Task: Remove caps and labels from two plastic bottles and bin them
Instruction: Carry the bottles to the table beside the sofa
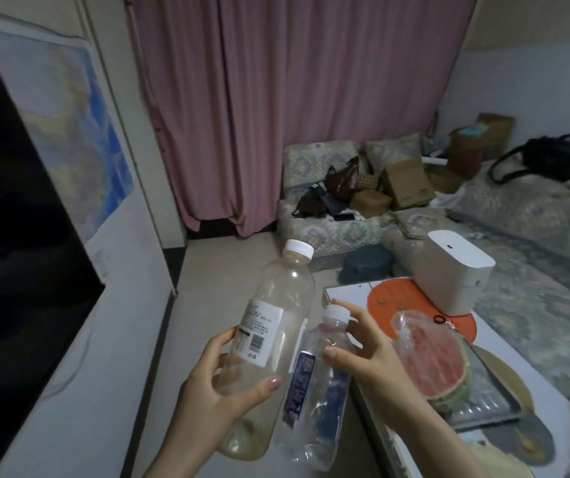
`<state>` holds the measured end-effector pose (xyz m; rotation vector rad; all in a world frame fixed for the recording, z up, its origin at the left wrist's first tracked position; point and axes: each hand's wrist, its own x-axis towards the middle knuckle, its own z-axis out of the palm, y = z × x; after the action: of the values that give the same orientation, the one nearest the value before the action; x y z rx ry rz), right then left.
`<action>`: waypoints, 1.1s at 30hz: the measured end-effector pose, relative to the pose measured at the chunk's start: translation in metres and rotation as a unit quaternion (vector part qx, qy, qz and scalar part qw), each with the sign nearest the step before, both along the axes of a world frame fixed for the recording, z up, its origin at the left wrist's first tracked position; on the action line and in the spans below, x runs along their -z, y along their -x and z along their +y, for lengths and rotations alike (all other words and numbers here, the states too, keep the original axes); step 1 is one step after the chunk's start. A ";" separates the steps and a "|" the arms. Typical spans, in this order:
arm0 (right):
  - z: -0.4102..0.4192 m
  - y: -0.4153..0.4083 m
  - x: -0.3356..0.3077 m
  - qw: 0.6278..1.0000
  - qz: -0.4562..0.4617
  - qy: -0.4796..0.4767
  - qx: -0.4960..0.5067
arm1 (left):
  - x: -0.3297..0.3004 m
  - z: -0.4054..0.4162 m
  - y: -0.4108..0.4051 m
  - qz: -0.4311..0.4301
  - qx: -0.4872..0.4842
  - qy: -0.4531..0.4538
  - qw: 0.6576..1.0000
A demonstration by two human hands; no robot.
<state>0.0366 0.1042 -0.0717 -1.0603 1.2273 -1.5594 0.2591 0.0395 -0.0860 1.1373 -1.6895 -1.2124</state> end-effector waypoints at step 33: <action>-0.533 0.304 0.088 0.911 -0.024 -0.103 0.399 | 0.065 -0.650 0.386 -0.096 0.265 0.092 0.955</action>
<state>-0.2677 -0.4284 -0.1598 -0.3672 1.8794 -1.9608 -0.1272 -0.6107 -0.1506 0.7235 -2.3009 -1.2483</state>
